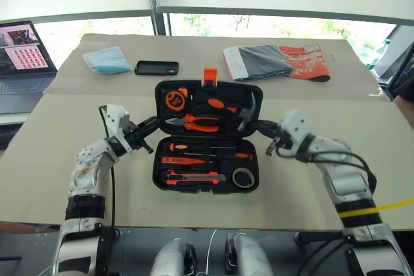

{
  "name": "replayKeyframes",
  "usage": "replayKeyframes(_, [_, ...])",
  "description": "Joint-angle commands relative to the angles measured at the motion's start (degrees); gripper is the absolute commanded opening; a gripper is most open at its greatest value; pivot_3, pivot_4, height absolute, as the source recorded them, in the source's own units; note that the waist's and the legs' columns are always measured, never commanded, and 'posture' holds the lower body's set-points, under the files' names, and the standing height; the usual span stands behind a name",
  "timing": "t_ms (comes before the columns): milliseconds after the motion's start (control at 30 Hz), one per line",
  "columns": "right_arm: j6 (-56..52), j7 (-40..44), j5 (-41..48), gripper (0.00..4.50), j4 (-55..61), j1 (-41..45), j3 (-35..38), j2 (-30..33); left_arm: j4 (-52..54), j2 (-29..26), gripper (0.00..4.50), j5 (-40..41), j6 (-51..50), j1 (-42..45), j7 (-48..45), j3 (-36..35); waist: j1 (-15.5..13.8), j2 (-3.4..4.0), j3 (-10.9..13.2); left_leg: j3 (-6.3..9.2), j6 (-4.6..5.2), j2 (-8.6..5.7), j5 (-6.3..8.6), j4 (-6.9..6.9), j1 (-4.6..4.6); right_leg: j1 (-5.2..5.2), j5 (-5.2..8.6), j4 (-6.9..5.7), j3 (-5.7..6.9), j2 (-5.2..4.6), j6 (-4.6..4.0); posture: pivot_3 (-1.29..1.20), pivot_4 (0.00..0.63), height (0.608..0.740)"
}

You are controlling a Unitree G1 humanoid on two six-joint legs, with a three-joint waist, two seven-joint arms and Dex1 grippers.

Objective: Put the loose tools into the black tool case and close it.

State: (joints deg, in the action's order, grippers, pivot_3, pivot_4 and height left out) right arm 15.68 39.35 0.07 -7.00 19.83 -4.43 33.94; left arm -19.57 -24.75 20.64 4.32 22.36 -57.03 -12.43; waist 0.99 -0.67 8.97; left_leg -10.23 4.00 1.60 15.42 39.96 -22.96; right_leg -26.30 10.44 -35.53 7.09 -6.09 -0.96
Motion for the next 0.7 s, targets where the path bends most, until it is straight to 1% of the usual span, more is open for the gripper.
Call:
replayKeyframes(33, [21.43,-8.35,-14.33,0.0,-7.34,-3.85,-1.56,5.3,1.12,-2.34,0.09,-3.22,15.98,-4.72,-1.78,-1.12,0.01,0.0,0.0,-0.02,-0.01,0.01,0.0,-0.01,0.13,0.11,0.01,-0.02,-0.02,-0.01,0.01,0.0,0.15,0.74])
replayKeyframes(67, [25.69,-10.14,-16.45,0.0,-9.47,-4.67,-2.03,6.25,0.39,-3.66,0.09,-4.92,21.06,-6.76,-4.52,0.45,0.01,0.0,0.0,-0.08,-0.17,0.03,0.1,-0.02,0.22,0.15,0.04,-0.02,-0.06,-0.05,-0.01,0.0,0.15,0.74])
replayKeyframes(100, [28.84,-11.28,-17.14,0.0,-11.22,-5.15,-2.25,6.74,-0.23,-4.68,0.09,-5.76,24.09,-8.35,-6.8,1.61,0.01,-0.01,-0.01,-0.12,-0.44,0.04,0.25,-0.06,0.25,0.15,0.06,-0.01,-0.1,-0.13,-0.03,0.0,0.15,0.74])
replayKeyframes(133, [30.78,-11.89,-17.37,0.0,-12.74,-5.71,-2.54,7.23,-0.91,-5.05,0.09,-5.55,25.95,-9.66,-7.44,1.53,-0.03,-0.03,-0.02,-0.15,-0.45,0.05,0.26,-0.08,0.28,0.16,0.06,-0.02,-0.11,-0.15,-0.03,0.0,0.15,0.74])
replayKeyframes(167, [32.33,-12.1,-17.49,0.77,-14.02,-6.17,-2.98,7.78,-1.28,-5.25,0.8,-4.72,26.25,-10.53,-7.1,1.08,-0.04,-0.04,-0.03,-0.21,-0.46,0.08,0.27,-0.1,0.42,0.21,0.07,-0.07,-0.17,-0.24,-0.05,0.0,0.15,0.74])
replayKeyframes(200, [34.17,-12.79,-17.88,0.93,-14.85,-6.76,-2.99,8.41,-1.74,-5.87,0.95,-4.18,27.16,-11.42,-7.15,0.63,-0.15,-0.05,-0.03,-0.3,-0.47,0.12,0.28,-0.14,0.64,0.33,0.09,-0.11,-0.24,-0.38,-0.07,0.0,0.15,0.74])
replayKeyframes(233, [35.59,-13.42,-18.3,1.29,-15.53,-7.06,-3.01,8.86,-2.12,-6.38,1.34,-3.84,28.0,-11.96,-7.23,0.45,-0.28,-0.06,-0.02,-0.29,-0.47,0.14,0.29,-0.14,0.69,0.39,0.11,-0.13,-0.24,-0.44,-0.1,0.0,0.15,0.74])
replayKeyframes(300, [37.67,-14.63,-18.83,1.98,-15.93,-8.0,-2.34,9.94,-3.35,-7.84,2.06,-3.83,29.65,-12.73,-7.11,-0.17,-0.27,-0.06,-0.02,-0.29,-0.49,0.18,0.27,-0.13,0.55,0.18,0.14,-0.21,-0.24,-0.49,-0.16,0.0,0.15,0.74])
replayKeyframes(333, [38.35,-15.25,-18.94,2.17,-15.67,-9.01,-1.45,10.96,-4.11,-8.79,2.25,-3.54,29.43,-13.16,-6.76,-1.08,-0.24,-0.1,-0.01,-0.29,-0.49,0.18,0.27,-0.11,0.53,0.16,0.13,-0.26,-0.25,-0.48,-0.15,0.0,0.15,0.74])
replayKeyframes(367, [37.85,-14.92,-16.89,2.7,-14.92,-10.81,0.02,12.49,-5.49,-10.37,2.8,-3.25,28.18,-13.24,-6.66,-1.89,-0.3,-0.15,-0.01,-0.28,-0.5,0.25,0.25,-0.08,0.56,0.18,0.1,-0.33,-0.31,-0.47,-0.09,0.0,0.15,0.74])
replayKeyframes(400, [37.44,-14.71,-15.35,2.89,-14.37,-12.07,0.99,13.59,-6.4,-11.47,2.93,-2.99,27.24,-13.27,-6.63,-2.32,-0.38,-0.14,-0.02,-0.26,-0.51,0.28,0.24,-0.08,0.58,0.19,0.1,-0.34,-0.3,-0.45,-0.09,0.0,0.15,0.74])
replayKeyframes(433, [34.63,-12.02,-10.18,3.12,-12.41,-14.18,1.66,14.66,-7.37,-12.35,2.93,-3.03,25.65,-12.46,-6.06,-2.43,-0.46,-0.14,-0.02,-0.25,-0.5,0.28,0.24,-0.1,0.58,0.19,0.12,-0.35,-0.3,-0.44,-0.13,0.0,0.15,0.74])
replayKeyframes(467, [31.28,-9.38,-5.22,3.12,-10.16,-16.17,2.07,15.4,-7.95,-12.75,2.93,-2.94,24.4,-11.57,-5.52,-2.37,-0.56,-0.14,-0.01,-0.25,-0.45,0.29,0.24,-0.12,0.57,0.19,0.15,-0.35,-0.31,-0.43,-0.18,0.0,0.15,0.74])
replayKeyframes(500, [27.41,-6.61,0.02,2.96,-7.41,-18.31,2.29,16.03,-7.98,-12.74,2.93,-2.6,22.94,-10.47,-4.95,-2.2,-0.76,-0.14,-0.01,-0.23,-0.38,0.28,0.23,-0.13,0.56,0.19,0.18,-0.34,-0.31,-0.43,-0.22,0.0,0.15,0.74])
replayKeyframes(533, [21.02,-2.6,8.32,2.79,-1.59,-22.47,2.71,17.72,-8.2,-12.48,2.93,-3.07,20.78,-7.94,-4.15,-1.2,-0.93,-0.15,-0.01,-0.22,-0.01,0.28,0.07,-0.13,0.56,0.21,0.18,-0.29,-0.31,-0.43,-0.22,0.0,0.15,0.74])
replayKeyframes(567, [16.45,0.05,13.66,2.42,2.67,-25.37,3.23,18.85,-8.27,-12.29,2.93,-3.39,19.35,-6.25,-3.7,-0.49,-1.38,-0.16,0.0,-0.19,0.07,0.28,0.07,-0.11,0.54,0.25,0.17,-0.25,-0.31,-0.44,-0.21,0.0,0.15,0.74])
replayKeyframes(633, [9.39,4.68,21.35,1.85,10.98,-30.81,3.88,21.52,-8.04,-11.6,2.4,-3.99,16.56,-2.77,-3.12,1.15,-1.68,-0.2,0.01,-0.06,0.12,0.28,0.1,-0.03,0.5,0.31,0.16,-0.22,-0.33,-0.5,-0.2,0.0,0.15,0.74])
replayKeyframes(667, [6.99,6.28,22.97,1.5,14.66,-33.19,3.91,22.7,-8.2,-10.95,2.23,-4.09,14.66,-0.8,-2.92,2.09,-1.72,-0.19,0.01,-0.02,0.14,0.28,0.13,0.03,0.49,0.35,0.14,-0.22,-0.31,-0.5,-0.18,0.0,0.15,0.74])
replayKeyframes(700, [4.89,7.43,24.1,1.16,17.5,-34.94,4.2,23.46,-8.31,-10.54,1.88,-4.14,13.24,0.57,-2.77,2.73,-1.74,-0.22,0.01,-0.01,0.23,0.27,0.24,0.05,0.5,0.39,0.12,-0.22,-0.32,-0.52,-0.15,0.0,0.15,0.74])
